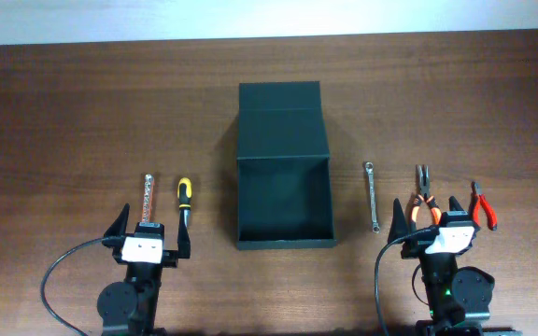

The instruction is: Pack container

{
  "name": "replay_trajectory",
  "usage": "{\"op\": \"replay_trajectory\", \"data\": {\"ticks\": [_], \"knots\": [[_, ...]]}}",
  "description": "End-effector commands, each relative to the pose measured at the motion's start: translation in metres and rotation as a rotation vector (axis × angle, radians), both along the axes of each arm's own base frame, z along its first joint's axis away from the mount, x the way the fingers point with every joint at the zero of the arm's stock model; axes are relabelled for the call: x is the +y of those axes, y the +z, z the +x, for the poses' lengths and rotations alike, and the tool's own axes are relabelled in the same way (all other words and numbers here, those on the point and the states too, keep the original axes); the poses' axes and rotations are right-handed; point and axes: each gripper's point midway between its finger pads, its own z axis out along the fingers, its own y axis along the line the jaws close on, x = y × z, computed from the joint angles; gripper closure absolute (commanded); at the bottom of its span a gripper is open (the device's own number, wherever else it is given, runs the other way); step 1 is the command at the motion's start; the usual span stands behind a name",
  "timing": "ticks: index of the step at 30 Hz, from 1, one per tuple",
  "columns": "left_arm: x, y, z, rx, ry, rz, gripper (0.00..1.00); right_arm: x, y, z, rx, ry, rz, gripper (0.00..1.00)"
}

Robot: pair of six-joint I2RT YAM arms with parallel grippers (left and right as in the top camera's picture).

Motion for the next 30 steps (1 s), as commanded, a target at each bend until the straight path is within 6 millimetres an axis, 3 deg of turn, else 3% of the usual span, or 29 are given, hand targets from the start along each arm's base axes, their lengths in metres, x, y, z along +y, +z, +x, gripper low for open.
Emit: {"op": "replay_trajectory", "data": {"ticks": [1, 5, 8, 11, 13, 16, 18, 19, 22, 30], "knots": [[0.002, -0.001, 0.000, 0.000, 0.010, 0.013, 0.01, 0.002, -0.001, 0.000, 0.000, 0.008, -0.006, 0.01], [0.002, -0.001, 0.000, 0.000, 0.010, 0.013, 0.01, 0.002, -0.002, 0.000, 0.001, 0.009, -0.003, 0.01], [0.002, -0.001, 0.000, 0.000, 0.010, 0.013, 0.01, 0.005, -0.002, 0.000, 0.008, 0.011, 0.211, 0.01], [0.002, -0.001, 0.000, 0.000, 0.010, 0.013, 0.01, 0.032, 0.005, -0.004, 0.016, 0.168, 0.262, 0.01], [0.002, -0.001, 0.000, 0.000, 0.010, 0.013, 0.01, 0.049, 0.020, -0.011, 0.006, 0.273, 0.233, 0.01], [0.002, -0.001, 0.000, 0.000, 0.010, 0.013, 0.01, 0.052, 0.048, -0.019, -0.014, 0.299, 0.162, 0.01], [0.002, -0.001, 0.000, 0.000, 0.010, 0.013, 0.01, 0.035, 0.059, -0.021, 0.062, 0.192, 0.100, 0.01], [0.002, -0.001, 0.000, 0.000, 0.010, 0.013, 0.01, 0.019, 0.056, -0.021, 0.176, 0.101, 0.059, 0.01], [0.002, -0.001, 0.000, 0.000, 0.010, 0.013, 0.01, 0.005, 0.048, -0.016, 0.374, 0.015, 0.040, 0.01], [0.002, -0.001, 0.000, 0.000, 0.010, 0.013, 0.01, 0.017, 0.033, 0.017, 0.885, 0.067, 0.079, 0.01]]}}
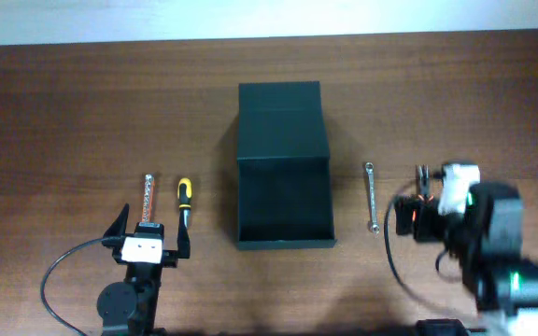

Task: Pack container
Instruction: 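Move the right gripper over the silver ring wrench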

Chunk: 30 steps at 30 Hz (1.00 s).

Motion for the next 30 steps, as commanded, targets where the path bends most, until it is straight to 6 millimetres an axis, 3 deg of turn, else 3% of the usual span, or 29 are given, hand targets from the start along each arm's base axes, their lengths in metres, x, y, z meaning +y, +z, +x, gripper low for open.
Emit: {"op": "replay_trajectory", "data": {"ticks": [1, 7, 11, 14, 21, 25, 30], "knots": [[0.002, -0.001, 0.000, 0.001, 0.007, 0.013, 0.01, 0.011, -0.002, 0.019, 0.153, 0.049, 0.035, 0.01], [0.002, -0.001, 0.000, 0.001, 0.007, 0.013, 0.01, 0.026, -0.056, 0.035, 0.404, 0.088, 0.120, 0.01], [0.002, -0.001, 0.000, 0.001, 0.007, 0.013, 0.01, 0.026, -0.101, 0.023, 0.615, 0.076, 0.129, 0.01], [0.002, -0.001, 0.000, 0.001, 0.007, 0.013, 0.01, 0.025, -0.121, 0.014, 0.717, 0.069, 0.133, 0.01], [0.002, -0.001, 0.000, 0.001, 0.007, 0.013, 0.01, 0.025, -0.123, 0.017, 0.726, 0.104, 0.117, 0.01], [0.002, -0.001, 0.000, 0.001, 0.007, 0.013, 0.01, 0.039, -0.120, 0.031, 0.666, 0.126, 0.195, 0.01], [0.002, -0.001, 0.000, 0.001, 0.007, 0.013, 0.01, 0.037, -0.116, 0.040, 0.628, 0.149, 0.175, 0.02]]}}
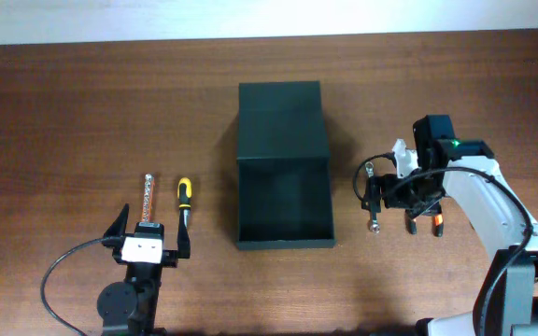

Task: Pack container
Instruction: 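Move the right gripper over the silver ring wrench, then lower the right gripper and close it on the wrench's ring end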

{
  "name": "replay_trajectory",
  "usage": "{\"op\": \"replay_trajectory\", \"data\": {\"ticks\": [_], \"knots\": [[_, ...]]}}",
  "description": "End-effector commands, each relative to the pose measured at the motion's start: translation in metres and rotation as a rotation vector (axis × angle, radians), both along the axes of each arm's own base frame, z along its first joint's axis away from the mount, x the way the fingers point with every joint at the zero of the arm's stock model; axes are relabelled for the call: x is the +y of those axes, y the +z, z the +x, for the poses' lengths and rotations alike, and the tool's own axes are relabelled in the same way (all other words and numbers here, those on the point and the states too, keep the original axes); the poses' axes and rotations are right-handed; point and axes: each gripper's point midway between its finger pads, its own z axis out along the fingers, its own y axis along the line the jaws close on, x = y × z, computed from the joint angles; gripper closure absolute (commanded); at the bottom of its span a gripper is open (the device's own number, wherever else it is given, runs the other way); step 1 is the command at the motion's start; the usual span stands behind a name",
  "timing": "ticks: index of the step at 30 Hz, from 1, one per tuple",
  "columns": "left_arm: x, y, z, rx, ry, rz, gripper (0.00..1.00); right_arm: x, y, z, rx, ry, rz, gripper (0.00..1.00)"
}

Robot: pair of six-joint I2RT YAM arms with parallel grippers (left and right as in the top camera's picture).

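In the overhead view, an open black box [284,241] stands mid-table with its lid [281,117] folded back behind it. To its right lies a silver wrench [374,222]. My right gripper [395,201] hangs open just over and beside the wrench, with nothing held. It partly covers the orange-handled pliers [437,222]. The red pliers are hidden under the right arm. Left of the box lie a yellow-and-black screwdriver [184,196] and a thin metal tool [148,191]. My left gripper [149,235] rests open at their near ends.
The right arm's white link [479,191] reaches in from the lower right over the tool area. A black cable [63,271] loops beside the left arm base. The table's far edge runs along the top.
My right gripper has moved left and farther from the near edge, from over the pliers to over the wrench. The left arm and all tools lie as before.
Both grippers first rested open at the near edge, behind their rows of tools. Then the right arm had risen over the two pliers. Now it hangs open over the wrench, and the box holds nothing visible.
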Motion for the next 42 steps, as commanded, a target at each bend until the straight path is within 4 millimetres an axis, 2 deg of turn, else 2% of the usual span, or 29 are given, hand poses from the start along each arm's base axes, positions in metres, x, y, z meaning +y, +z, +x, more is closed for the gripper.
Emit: {"op": "replay_trajectory", "data": {"ticks": [1, 5, 9, 11, 15, 19, 23, 32, 42], "knots": [[0.002, -0.001, 0.000, 0.001, 0.007, 0.013, 0.01, 0.003, 0.012, 0.012, -0.051, 0.055, 0.002, 0.01], [0.002, -0.001, 0.000, 0.001, 0.007, 0.013, 0.01, -0.011, 0.030, 0.029, -0.118, 0.143, -0.143, 0.01], [0.002, -0.001, 0.000, 0.001, 0.007, 0.013, 0.01, -0.009, 0.045, 0.046, -0.191, 0.208, -0.203, 0.01], [0.002, -0.001, 0.000, 0.001, 0.007, 0.013, 0.01, -0.017, 0.048, 0.053, -0.213, 0.218, -0.299, 0.01], [0.002, -0.001, 0.000, 0.001, 0.007, 0.013, 0.01, -0.016, 0.041, 0.055, -0.201, 0.231, -0.322, 0.01], [0.002, -0.001, 0.000, 0.001, 0.007, 0.013, 0.01, -0.016, 0.026, 0.063, -0.179, 0.181, -0.314, 0.01], [0.002, -0.001, 0.000, 0.001, 0.007, 0.013, 0.01, -0.012, 0.014, 0.060, -0.134, 0.159, -0.289, 0.01], [0.002, -0.001, 0.000, 0.001, 0.007, 0.013, 0.01, 0.008, 0.015, 0.072, -0.172, 0.100, -0.177, 0.01], [0.002, -0.001, 0.000, 0.001, 0.007, 0.013, 0.01, 0.008, 0.010, 0.074, -0.171, 0.100, -0.176, 0.01]]}}
